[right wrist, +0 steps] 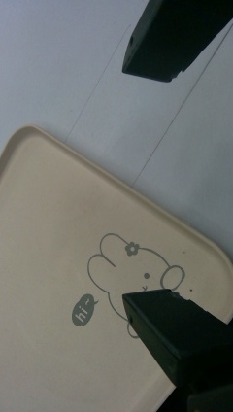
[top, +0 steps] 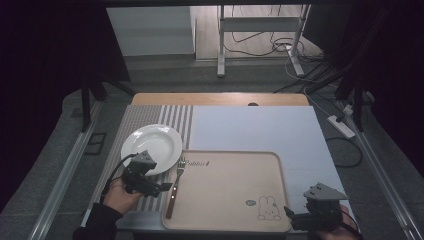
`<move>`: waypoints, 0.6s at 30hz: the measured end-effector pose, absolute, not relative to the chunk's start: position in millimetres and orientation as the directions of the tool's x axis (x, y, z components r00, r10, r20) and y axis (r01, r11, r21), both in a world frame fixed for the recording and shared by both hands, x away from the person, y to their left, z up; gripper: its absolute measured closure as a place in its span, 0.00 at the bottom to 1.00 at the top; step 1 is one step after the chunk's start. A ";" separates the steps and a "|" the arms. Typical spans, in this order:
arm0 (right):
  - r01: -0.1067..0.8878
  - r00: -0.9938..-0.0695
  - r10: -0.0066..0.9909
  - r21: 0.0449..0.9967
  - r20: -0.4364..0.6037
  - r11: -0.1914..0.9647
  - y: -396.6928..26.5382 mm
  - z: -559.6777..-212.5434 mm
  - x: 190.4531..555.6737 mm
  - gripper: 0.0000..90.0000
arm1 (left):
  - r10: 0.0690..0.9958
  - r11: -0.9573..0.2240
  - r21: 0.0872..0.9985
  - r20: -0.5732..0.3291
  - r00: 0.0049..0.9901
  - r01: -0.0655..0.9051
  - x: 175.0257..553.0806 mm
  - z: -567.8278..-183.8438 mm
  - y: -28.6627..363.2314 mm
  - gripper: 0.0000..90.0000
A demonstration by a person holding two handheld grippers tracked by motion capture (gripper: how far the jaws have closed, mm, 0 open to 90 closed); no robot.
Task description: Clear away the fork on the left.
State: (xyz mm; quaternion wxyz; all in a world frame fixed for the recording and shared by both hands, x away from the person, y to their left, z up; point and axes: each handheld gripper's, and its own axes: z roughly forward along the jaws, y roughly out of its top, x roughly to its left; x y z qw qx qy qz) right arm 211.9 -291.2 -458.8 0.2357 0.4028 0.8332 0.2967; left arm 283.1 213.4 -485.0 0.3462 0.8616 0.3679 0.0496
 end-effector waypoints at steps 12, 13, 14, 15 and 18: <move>0.532 -0.560 0.814 0.687 -0.154 0.495 -291.4 -458.7 211.7 0.00 | 0.680 -0.460 0.655 -0.174 0.712 0.599 276.2 -483.9 230.8 0.00; 0.531 -0.560 0.814 0.687 -0.154 0.495 -291.4 -458.6 211.7 0.00 | 0.682 -0.458 0.658 -0.171 0.711 0.598 275.6 -483.8 232.1 0.00; 0.531 -0.559 0.815 0.687 -0.155 0.495 -291.4 -458.6 211.6 0.00 | 0.684 -0.454 0.660 -0.173 0.709 0.599 274.8 -483.6 233.4 0.00; 0.531 -0.558 0.815 0.688 -0.155 0.495 -291.4 -458.6 211.6 0.00 | 0.684 -0.454 0.660 -0.173 0.709 0.599 274.8 -483.6 233.4 0.00; 0.531 -0.559 0.815 0.688 -0.155 0.495 -291.4 -458.7 211.6 0.00 | 0.690 -0.432 0.676 -0.179 0.702 0.597 270.9 -483.3 239.6 0.00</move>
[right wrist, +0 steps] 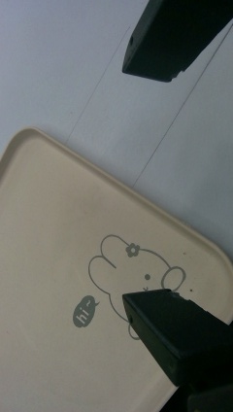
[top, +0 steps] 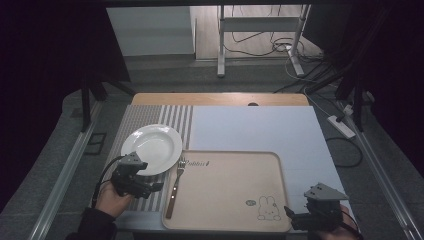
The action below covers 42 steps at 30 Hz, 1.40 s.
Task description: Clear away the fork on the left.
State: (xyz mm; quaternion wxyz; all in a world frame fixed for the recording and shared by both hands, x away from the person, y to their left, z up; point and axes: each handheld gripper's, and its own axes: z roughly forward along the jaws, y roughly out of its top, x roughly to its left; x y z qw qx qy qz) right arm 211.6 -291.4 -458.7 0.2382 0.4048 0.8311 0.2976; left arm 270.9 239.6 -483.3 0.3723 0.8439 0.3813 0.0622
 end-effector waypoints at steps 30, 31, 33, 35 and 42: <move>0.529 -0.557 0.815 0.688 -0.162 0.498 -291.1 -458.8 211.0 0.00 | 0.753 -0.295 0.709 -0.239 0.612 0.640 236.0 -490.8 280.9 0.00; 0.529 -0.556 0.815 0.688 -0.162 0.498 -291.0 -458.8 211.0 0.00 | 0.756 -0.290 0.710 -0.241 0.608 0.642 235.0 -491.1 282.5 0.00; 0.529 -0.556 0.815 0.688 -0.162 0.497 -291.0 -458.8 210.9 0.00 | 0.760 -0.281 0.711 -0.245 0.602 0.644 232.8 -491.6 285.7 0.00; 0.528 -0.556 0.815 0.688 -0.162 0.497 -291.2 -458.7 210.9 0.00 | 0.763 -0.276 0.712 -0.246 0.598 0.645 231.2 -491.9 287.6 0.00; 0.528 -0.555 0.815 0.689 -0.164 0.498 -291.1 -458.8 210.7 0.00 | 0.777 -0.258 0.711 -0.249 0.578 0.654 225.1 -493.5 293.9 0.00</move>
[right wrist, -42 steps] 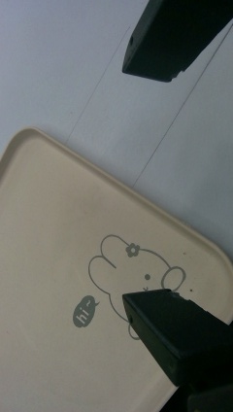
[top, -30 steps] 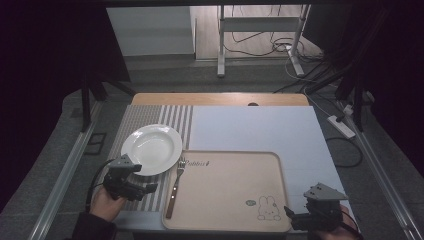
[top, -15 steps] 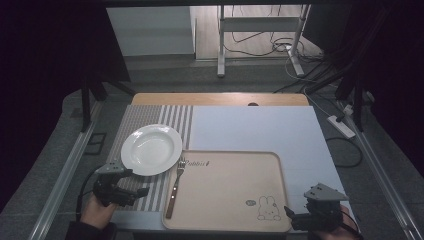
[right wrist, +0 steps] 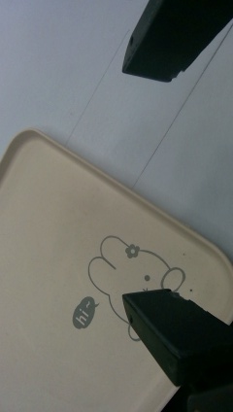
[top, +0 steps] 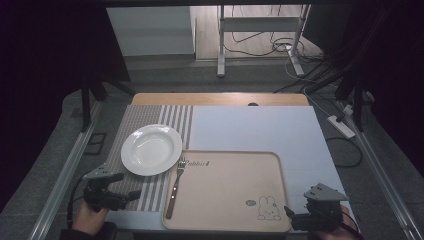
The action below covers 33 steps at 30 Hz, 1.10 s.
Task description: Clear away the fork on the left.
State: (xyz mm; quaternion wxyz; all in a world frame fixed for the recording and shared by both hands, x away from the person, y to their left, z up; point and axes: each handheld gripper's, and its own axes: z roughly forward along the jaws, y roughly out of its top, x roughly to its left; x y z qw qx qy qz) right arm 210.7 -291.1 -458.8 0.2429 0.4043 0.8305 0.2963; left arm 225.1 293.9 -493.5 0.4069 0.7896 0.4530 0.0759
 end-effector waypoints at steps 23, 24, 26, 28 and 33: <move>0.528 -0.553 0.817 0.689 -0.163 0.496 -291.5 -458.6 210.3 0.00 | 0.822 -0.239 0.709 -0.216 0.527 0.663 208.7 -493.5 307.4 0.00; 0.528 -0.553 0.817 0.690 -0.164 0.496 -291.5 -458.6 210.2 0.00 | 0.822 -0.238 0.709 -0.216 0.526 0.664 208.1 -493.5 308.1 0.00; 0.528 -0.553 0.817 0.689 -0.164 0.496 -291.5 -458.5 210.2 0.00 | 0.824 -0.234 0.710 -0.217 0.523 0.664 207.0 -493.5 309.3 0.00; 0.528 -0.553 0.817 0.689 -0.163 0.496 -291.4 -458.6 210.1 0.00 | 0.827 -0.234 0.707 -0.216 0.520 0.667 206.0 -493.5 310.3 0.00; 0.529 -0.552 0.818 0.689 -0.163 0.495 -291.5 -458.6 210.2 0.00 | 0.831 -0.233 0.705 -0.214 0.514 0.670 203.6 -493.5 312.3 0.00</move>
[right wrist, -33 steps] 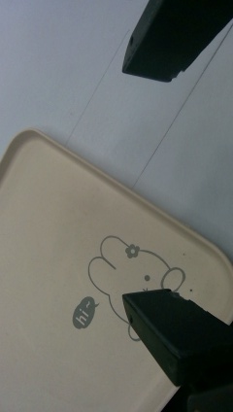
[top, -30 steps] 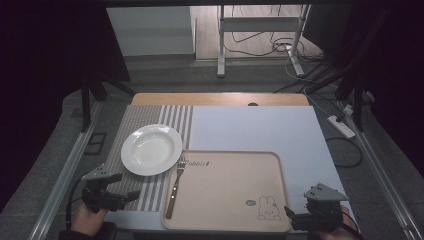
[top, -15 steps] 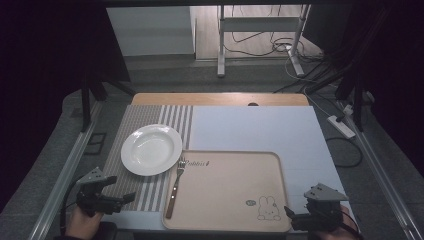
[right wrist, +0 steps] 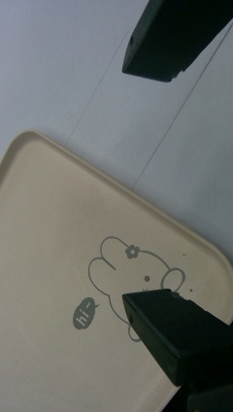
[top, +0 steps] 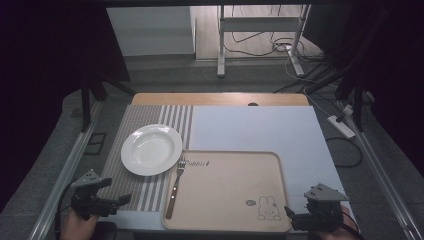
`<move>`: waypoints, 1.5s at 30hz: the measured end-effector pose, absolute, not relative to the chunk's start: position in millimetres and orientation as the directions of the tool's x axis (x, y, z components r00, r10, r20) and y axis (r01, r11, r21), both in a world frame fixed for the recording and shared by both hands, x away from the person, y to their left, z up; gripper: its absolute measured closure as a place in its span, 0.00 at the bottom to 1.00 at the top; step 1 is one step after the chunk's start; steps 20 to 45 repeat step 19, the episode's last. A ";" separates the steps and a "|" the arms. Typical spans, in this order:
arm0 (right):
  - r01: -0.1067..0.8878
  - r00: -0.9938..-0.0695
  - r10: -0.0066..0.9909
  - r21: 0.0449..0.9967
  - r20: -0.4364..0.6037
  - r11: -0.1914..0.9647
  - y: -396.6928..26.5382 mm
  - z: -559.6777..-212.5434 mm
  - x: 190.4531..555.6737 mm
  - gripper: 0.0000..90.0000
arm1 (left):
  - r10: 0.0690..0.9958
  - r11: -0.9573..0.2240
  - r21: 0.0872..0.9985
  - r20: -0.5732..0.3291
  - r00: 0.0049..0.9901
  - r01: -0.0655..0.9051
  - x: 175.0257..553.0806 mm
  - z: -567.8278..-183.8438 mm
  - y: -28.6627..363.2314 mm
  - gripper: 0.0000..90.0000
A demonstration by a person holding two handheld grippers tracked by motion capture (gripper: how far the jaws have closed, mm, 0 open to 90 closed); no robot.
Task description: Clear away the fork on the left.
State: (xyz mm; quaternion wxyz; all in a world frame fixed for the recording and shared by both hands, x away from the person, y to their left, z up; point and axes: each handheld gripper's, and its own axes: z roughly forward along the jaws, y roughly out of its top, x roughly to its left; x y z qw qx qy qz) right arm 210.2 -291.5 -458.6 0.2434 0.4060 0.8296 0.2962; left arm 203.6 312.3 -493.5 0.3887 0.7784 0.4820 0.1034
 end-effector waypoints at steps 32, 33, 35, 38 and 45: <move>0.534 -0.553 0.817 0.683 -0.164 0.499 -291.2 -459.3 210.5 0.00 | 0.833 -0.242 0.694 -0.210 0.512 0.678 198.0 -494.0 315.6 0.00; 0.534 -0.553 0.817 0.683 -0.164 0.499 -291.2 -459.3 210.5 0.00 | 0.833 -0.242 0.694 -0.210 0.512 0.678 198.0 -494.0 315.6 0.00; 0.534 -0.553 0.817 0.683 -0.164 0.499 -291.2 -459.3 210.5 0.00 | 0.833 -0.242 0.694 -0.210 0.512 0.678 198.0 -494.0 315.6 0.00; 0.534 -0.553 0.817 0.683 -0.164 0.499 -291.2 -459.3 210.5 0.00 | 0.833 -0.242 0.694 -0.210 0.512 0.678 198.0 -494.0 315.6 0.00; 0.534 -0.553 0.817 0.683 -0.164 0.499 -291.2 -459.3 210.5 0.00 | 0.833 -0.242 0.694 -0.210 0.512 0.678 198.0 -494.0 315.6 0.00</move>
